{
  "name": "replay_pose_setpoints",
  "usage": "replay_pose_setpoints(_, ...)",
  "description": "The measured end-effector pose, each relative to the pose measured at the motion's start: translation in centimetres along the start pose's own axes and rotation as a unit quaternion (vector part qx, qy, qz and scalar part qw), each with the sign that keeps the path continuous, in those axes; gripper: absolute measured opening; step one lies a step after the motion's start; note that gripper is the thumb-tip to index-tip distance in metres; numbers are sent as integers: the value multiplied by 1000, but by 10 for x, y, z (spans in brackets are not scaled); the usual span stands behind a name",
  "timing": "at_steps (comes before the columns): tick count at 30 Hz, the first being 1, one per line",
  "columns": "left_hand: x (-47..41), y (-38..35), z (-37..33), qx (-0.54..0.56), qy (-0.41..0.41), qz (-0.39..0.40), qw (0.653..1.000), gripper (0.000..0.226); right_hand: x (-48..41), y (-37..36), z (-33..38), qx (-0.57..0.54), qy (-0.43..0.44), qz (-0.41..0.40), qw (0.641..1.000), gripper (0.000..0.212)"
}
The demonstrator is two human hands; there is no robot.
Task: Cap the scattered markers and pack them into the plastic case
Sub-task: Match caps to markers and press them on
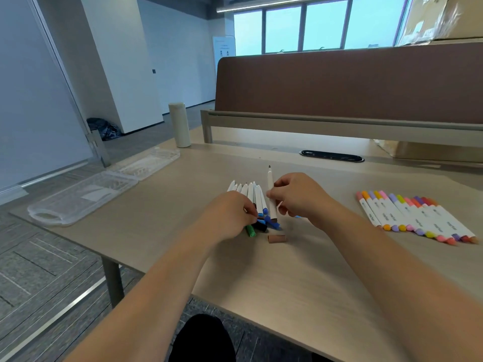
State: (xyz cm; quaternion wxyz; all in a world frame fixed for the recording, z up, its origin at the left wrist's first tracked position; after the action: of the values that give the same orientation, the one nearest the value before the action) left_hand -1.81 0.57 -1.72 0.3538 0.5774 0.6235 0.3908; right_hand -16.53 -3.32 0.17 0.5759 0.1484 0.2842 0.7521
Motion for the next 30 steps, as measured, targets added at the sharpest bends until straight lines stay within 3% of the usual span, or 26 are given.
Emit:
replay_pose_setpoints(8, -3, 1, -7, -40, 10, -39, 998, 18, -2, 8, -7, 0, -2, -3, 1000, 12)
replay_pose_setpoints(24, -13, -8, -27, -195, 18, 23, 980, 20, -1, 17, -8, 1, 11, 3, 1000, 13)
replay_pose_setpoints(27, -14, -3, -23, -154, 36, 8, 987, 21, 2, 19, -7, 2, 14, 3, 1000, 12)
replay_pose_setpoints(30, -13, 11, -18, -3, 47, -49, 998, 14, 5, 20, -7, 3, 23, 13, 1000, 11)
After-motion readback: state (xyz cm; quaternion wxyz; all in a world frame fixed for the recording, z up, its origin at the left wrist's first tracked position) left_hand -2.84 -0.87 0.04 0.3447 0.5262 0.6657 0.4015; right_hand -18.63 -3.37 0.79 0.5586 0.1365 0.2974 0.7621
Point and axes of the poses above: each hand's wrist, its own x-axis away from the middle knuckle, its own y-axis out of the back of the hand, z = x × y, the point moved 4 cm from there along -x, towards the middle knuckle, and after that the axes turned 6 degrees about y, right-handed, at the moved point
